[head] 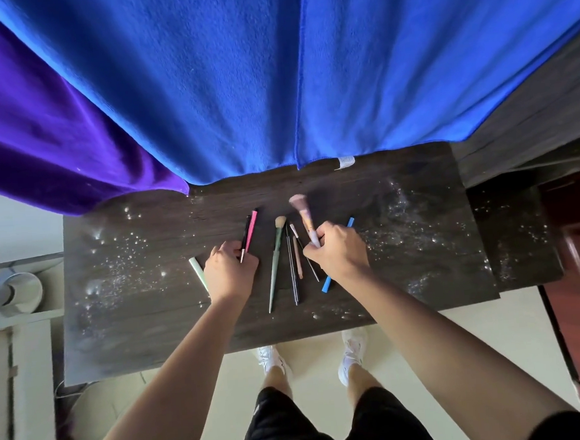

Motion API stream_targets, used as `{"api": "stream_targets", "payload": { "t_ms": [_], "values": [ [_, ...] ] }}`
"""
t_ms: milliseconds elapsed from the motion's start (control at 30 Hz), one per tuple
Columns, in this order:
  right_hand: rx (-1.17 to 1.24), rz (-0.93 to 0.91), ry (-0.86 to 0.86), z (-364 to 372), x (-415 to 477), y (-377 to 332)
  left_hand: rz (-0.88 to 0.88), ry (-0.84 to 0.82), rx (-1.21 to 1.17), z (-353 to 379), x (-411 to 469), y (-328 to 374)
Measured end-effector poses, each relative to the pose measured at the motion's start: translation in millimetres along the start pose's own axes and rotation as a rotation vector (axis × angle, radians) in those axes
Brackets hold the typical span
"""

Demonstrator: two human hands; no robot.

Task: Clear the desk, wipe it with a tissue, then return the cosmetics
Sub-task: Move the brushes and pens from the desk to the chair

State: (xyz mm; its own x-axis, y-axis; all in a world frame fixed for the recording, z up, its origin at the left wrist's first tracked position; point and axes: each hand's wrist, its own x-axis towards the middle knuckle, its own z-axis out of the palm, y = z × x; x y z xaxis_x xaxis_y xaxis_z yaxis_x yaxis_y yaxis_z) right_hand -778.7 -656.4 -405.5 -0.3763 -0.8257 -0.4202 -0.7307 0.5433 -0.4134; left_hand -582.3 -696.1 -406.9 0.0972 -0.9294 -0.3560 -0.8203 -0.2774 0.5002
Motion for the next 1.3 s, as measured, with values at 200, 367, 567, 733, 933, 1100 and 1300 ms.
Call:
{"api": "stream_targets", "payload": {
  "t_ms": [200, 367, 567, 733, 933, 1100, 1300],
  "values": [
    [0.076, -0.024, 0.031, 5, -3, 6, 0.004, 0.025, -0.021, 1, -3, -3],
    [0.127, -0.047, 0.073, -2, -6, 8, -0.004, 0.085, -0.180, -11, -9, 3],
    [0.192, -0.084, 0.129, -45, -16, 2, 0.035, 0.124, -0.262, -43, -23, 33],
    [0.260, -0.123, 0.237, -96, -23, 1, 0.130, 0.138, -0.330, -74, -40, 83],
    [0.327, -0.123, 0.338, -140, -36, 11, 0.243, 0.176, -0.393, -90, -61, 136],
    [0.340, -0.107, 0.452, -161, -53, 21, 0.380, 0.152, -0.422, -95, -66, 161],
    [0.382, 0.066, 0.608, -160, -120, 43, 0.535, -0.066, -0.472, -82, -78, 173]
  ]
}}
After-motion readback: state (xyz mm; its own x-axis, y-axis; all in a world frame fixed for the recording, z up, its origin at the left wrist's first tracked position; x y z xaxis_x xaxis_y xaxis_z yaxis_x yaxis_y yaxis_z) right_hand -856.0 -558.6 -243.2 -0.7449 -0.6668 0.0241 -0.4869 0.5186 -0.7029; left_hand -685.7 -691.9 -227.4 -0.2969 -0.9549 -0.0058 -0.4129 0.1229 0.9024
